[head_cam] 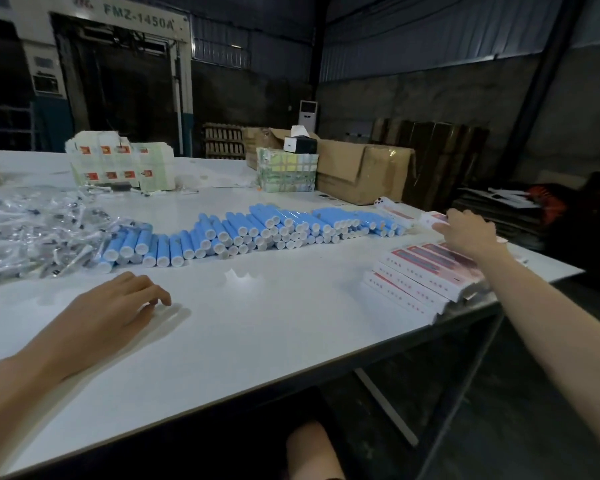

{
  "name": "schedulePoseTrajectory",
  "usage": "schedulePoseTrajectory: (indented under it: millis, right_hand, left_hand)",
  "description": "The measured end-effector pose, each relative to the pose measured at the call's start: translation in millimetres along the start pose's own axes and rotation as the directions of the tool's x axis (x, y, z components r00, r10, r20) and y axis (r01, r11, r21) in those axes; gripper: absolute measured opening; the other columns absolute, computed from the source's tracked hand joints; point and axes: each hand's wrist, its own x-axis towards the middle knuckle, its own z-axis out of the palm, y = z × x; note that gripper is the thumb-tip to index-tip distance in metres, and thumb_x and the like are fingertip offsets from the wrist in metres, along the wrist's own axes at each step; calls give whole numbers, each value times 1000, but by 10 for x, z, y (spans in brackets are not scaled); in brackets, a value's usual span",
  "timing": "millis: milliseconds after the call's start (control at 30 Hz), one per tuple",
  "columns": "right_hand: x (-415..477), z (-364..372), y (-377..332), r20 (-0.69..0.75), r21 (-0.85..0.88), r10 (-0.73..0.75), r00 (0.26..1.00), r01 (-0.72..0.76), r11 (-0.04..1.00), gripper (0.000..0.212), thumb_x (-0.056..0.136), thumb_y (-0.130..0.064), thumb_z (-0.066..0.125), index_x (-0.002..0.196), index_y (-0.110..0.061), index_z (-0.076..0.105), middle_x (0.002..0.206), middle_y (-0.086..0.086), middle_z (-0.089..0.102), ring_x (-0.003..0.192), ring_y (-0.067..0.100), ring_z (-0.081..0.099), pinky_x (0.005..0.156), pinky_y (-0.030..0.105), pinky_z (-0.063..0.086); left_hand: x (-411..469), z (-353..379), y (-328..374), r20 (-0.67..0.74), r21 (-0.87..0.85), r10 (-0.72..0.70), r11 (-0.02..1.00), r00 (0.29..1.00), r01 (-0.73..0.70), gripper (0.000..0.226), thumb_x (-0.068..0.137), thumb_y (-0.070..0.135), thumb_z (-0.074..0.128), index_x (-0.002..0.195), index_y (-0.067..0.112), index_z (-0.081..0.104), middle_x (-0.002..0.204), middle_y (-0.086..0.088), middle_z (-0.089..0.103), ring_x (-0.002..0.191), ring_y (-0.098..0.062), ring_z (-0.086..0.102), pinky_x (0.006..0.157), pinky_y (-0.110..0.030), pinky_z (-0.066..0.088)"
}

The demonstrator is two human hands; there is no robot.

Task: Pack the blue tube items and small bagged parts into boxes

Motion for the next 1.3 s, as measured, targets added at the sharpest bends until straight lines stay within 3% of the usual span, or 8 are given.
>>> schedulePoseTrajectory:
  millis: [333,500,633,700,800,900,1100,1300]
  right_hand:
    - [-21,198,190,127,-107,89,988,-76,991,56,107,-42,46,153,-12,37,158,22,41,145,42,40,121,57,27]
    - [13,197,-177,-104,-93,-29,994,19,995,51,109,-39,46,148,-7,43,150,22,47,140,41,43,117,58,32]
    - [-62,146,-914,-293,35,-199,935,218,975,25,108,-27,47,119,-8,58,119,17,63,106,31,58,95,46,45]
    - [-196,128,-1374,-357,141,-268,895,335,932,19,106,-21,46,99,-8,58,99,14,65,85,28,55,78,40,44]
    - [-494,125,-2100,-361,307,-347,865,462,832,25,107,-19,43,88,-8,54,84,11,60,75,31,53,65,38,40]
    - [-866,157,-2794,-356,430,-449,820,570,700,29,109,-21,41,87,-7,54,76,8,56,71,29,51,63,36,35]
    - [-1715,338,-3865,-333,654,-605,723,640,404,25,106,-22,47,91,-8,61,69,9,61,66,31,57,58,40,43]
    - [-2294,745,-4270,-297,691,-713,636,658,299,25,107,-25,49,86,-12,54,68,8,59,70,35,59,61,38,36]
  left_hand:
    - [-46,31,-29,30,-12,-48,999,998,48,39,92,11,77,113,43,67,107,31,56,99,-2,52,63,-18,43]
    - [-23,-78,100,-36,-3,-79,997,996,79,21,102,26,61,114,42,67,109,28,59,100,-7,58,64,-26,49]
    - [-24,-101,153,-49,40,-112,993,992,114,26,108,39,42,113,41,67,106,25,61,98,-11,62,60,-32,53]
    - [-41,-122,172,-59,55,-142,988,988,145,31,104,43,39,113,39,68,104,23,63,96,-12,64,58,-33,53]
    - [-57,-170,215,-77,94,-198,974,977,205,31,102,38,41,112,34,70,100,19,66,92,-14,67,56,-32,49]
    - [-61,-237,257,-90,129,-252,956,964,262,31,101,35,43,110,32,72,98,15,69,89,-14,69,56,-30,45]
    - [-10,-416,304,-24,162,-405,901,914,403,16,105,20,63,113,30,73,102,10,71,95,-17,68,66,-35,52]
    - [-141,-664,198,74,196,-623,775,779,601,20,107,26,59,125,25,66,118,3,69,114,-23,61,87,-43,56]
